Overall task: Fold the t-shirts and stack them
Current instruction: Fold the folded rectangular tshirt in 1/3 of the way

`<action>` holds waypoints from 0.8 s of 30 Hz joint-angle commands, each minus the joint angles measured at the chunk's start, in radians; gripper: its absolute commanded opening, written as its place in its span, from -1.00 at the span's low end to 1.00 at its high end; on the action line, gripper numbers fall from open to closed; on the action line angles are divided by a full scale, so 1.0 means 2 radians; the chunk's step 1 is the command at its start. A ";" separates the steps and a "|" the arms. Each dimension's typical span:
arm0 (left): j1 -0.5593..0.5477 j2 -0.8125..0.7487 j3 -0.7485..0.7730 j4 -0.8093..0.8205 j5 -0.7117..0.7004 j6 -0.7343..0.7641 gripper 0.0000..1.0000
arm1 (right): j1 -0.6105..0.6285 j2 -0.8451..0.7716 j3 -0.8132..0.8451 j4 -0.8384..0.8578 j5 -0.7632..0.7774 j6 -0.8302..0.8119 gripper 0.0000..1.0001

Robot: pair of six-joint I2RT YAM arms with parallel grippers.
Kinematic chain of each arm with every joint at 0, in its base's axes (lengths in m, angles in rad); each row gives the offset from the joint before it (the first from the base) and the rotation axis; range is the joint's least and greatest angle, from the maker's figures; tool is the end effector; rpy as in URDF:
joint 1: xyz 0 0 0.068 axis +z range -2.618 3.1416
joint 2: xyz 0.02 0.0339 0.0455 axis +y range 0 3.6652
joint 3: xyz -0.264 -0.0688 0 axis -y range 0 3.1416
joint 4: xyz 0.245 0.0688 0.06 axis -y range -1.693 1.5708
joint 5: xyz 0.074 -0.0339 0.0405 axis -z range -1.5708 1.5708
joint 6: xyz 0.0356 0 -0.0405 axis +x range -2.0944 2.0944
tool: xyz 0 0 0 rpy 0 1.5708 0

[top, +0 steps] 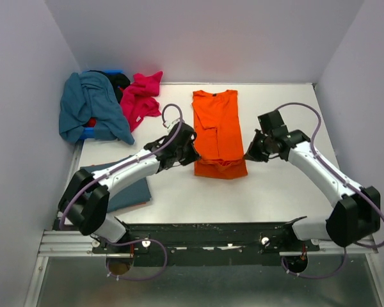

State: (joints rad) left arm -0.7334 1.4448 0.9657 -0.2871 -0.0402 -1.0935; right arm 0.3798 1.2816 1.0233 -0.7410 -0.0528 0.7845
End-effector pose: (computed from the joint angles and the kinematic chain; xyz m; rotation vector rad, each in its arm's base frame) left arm 0.2319 -0.2070 0.2397 -0.4687 2.4556 -0.8113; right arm 0.2372 0.0967 0.2698 0.5126 2.6007 0.4866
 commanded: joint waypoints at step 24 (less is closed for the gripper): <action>0.107 0.236 0.208 -0.018 0.065 0.075 -1.00 | -0.080 0.307 0.256 0.013 0.006 -0.042 -0.99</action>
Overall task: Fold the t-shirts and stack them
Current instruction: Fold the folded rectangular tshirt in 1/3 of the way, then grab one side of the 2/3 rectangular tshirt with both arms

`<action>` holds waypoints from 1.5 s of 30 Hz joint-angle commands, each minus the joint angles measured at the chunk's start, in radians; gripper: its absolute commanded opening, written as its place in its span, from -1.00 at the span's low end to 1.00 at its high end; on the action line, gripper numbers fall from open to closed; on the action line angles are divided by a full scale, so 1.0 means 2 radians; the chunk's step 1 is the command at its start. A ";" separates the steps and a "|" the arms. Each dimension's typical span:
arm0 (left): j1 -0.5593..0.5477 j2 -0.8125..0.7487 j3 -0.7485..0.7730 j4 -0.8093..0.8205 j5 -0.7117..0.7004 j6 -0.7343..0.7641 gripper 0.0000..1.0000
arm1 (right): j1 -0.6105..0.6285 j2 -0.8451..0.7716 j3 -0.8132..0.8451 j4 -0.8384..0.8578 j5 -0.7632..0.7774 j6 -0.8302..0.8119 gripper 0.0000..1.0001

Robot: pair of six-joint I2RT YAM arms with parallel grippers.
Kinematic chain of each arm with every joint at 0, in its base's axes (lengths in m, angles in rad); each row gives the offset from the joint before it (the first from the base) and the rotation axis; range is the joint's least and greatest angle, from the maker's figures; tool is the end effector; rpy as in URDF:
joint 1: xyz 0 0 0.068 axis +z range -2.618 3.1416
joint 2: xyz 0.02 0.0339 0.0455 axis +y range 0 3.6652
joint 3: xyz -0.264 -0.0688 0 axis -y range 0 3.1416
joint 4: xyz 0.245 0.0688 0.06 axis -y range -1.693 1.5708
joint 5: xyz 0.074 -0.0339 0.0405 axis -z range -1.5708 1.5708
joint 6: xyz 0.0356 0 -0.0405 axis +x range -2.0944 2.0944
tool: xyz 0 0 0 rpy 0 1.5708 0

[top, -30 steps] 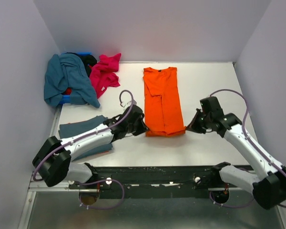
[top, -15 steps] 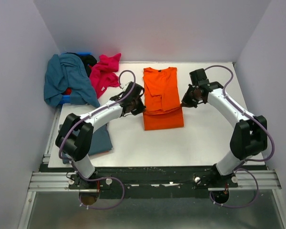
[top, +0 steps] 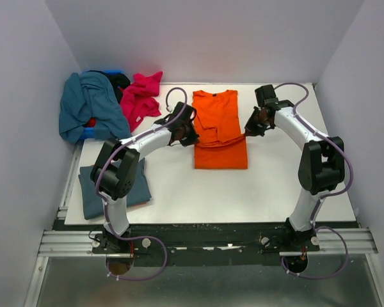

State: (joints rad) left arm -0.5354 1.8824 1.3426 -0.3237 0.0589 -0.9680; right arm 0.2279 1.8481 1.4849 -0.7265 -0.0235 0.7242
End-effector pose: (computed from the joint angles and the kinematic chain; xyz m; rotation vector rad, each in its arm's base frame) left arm 0.3542 -0.2126 0.2071 -0.5252 2.5204 -0.7044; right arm 0.3830 0.0897 0.2393 0.6569 2.6243 0.3324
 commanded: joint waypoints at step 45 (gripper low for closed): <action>-0.027 -0.077 -0.183 0.130 0.049 0.030 0.35 | -0.030 -0.129 -0.281 0.209 -0.115 -0.075 -0.29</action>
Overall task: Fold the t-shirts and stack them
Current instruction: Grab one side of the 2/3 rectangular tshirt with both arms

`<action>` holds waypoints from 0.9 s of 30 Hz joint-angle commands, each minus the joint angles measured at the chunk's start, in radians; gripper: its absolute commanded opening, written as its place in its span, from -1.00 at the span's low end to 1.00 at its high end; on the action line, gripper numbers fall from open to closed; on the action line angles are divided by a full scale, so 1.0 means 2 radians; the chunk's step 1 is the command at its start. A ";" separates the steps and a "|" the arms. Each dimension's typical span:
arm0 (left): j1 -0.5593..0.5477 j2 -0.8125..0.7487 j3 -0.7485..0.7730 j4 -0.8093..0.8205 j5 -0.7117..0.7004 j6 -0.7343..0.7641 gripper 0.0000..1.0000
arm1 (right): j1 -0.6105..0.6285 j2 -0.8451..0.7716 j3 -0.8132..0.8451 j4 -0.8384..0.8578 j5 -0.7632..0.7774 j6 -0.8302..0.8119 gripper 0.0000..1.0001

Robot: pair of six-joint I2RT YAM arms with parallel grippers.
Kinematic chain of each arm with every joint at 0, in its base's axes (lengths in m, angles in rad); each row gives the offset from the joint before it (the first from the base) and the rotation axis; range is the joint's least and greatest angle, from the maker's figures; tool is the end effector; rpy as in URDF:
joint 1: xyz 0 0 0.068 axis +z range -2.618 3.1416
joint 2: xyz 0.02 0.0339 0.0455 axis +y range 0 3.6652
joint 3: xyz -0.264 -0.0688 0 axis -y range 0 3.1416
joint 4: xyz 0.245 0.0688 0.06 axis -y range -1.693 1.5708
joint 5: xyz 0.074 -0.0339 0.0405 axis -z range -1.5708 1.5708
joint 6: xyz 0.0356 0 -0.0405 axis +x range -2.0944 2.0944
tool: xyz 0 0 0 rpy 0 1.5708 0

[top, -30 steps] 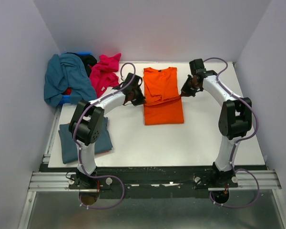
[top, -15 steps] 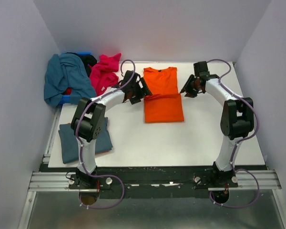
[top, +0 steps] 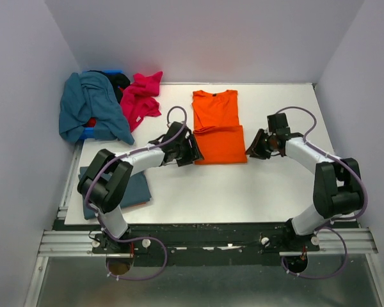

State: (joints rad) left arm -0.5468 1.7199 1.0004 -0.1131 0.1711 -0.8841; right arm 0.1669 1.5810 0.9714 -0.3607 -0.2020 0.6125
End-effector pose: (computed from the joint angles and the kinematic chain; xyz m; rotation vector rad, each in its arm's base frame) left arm 0.3013 -0.1905 0.1776 -0.3475 2.5492 -0.8189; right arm 0.3138 0.0601 0.1966 0.4963 2.5607 0.5511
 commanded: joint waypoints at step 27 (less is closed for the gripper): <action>-0.015 0.044 0.008 -0.013 -0.036 0.015 -0.09 | 0.001 0.057 -0.025 0.033 -0.031 -0.007 -0.95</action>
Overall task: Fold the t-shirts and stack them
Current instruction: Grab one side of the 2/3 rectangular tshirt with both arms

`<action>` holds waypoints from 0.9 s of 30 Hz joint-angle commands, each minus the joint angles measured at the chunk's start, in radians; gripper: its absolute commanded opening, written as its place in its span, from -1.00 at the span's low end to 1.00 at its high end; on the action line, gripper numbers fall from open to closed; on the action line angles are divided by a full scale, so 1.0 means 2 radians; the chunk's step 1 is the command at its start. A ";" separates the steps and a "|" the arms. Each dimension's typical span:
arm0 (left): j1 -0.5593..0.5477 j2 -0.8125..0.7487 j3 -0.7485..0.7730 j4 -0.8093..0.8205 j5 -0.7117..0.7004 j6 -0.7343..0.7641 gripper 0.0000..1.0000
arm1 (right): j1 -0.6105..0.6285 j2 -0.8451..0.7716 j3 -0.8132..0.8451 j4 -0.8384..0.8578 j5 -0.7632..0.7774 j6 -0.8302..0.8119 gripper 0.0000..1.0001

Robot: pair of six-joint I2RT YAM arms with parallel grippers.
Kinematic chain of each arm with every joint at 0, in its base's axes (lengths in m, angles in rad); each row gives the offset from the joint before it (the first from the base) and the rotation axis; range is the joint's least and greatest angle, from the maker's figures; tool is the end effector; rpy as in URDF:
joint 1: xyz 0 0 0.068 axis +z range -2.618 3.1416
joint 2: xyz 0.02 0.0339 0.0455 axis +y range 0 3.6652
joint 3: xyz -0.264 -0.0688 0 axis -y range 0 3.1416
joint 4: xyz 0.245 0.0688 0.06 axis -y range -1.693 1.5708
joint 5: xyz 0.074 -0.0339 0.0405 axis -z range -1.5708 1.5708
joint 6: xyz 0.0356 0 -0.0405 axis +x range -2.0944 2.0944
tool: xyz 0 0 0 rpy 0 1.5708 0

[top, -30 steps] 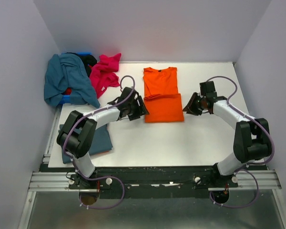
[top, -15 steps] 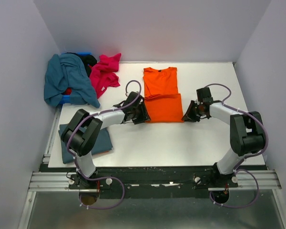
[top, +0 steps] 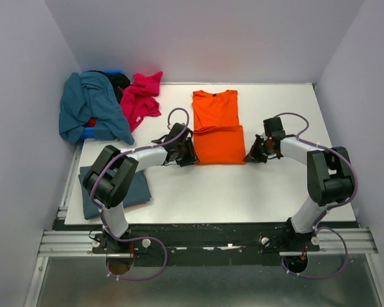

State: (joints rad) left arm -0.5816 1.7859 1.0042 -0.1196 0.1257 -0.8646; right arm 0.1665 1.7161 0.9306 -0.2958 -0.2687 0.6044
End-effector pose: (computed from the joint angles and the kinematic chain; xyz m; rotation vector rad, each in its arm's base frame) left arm 0.2986 -0.2017 0.1557 -0.3134 2.6076 -0.7283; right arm 0.3188 0.0632 0.1483 0.5023 2.6812 0.5975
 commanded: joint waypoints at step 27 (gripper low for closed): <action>-0.010 -0.080 -0.011 -0.067 -0.043 0.031 -1.00 | 0.001 -0.129 -0.020 -0.050 -0.057 -0.020 -0.99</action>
State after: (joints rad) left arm -0.5972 1.7157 0.9638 -0.1406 0.0792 -0.8528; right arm 0.1665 1.5360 0.8982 -0.3214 -0.3462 0.5926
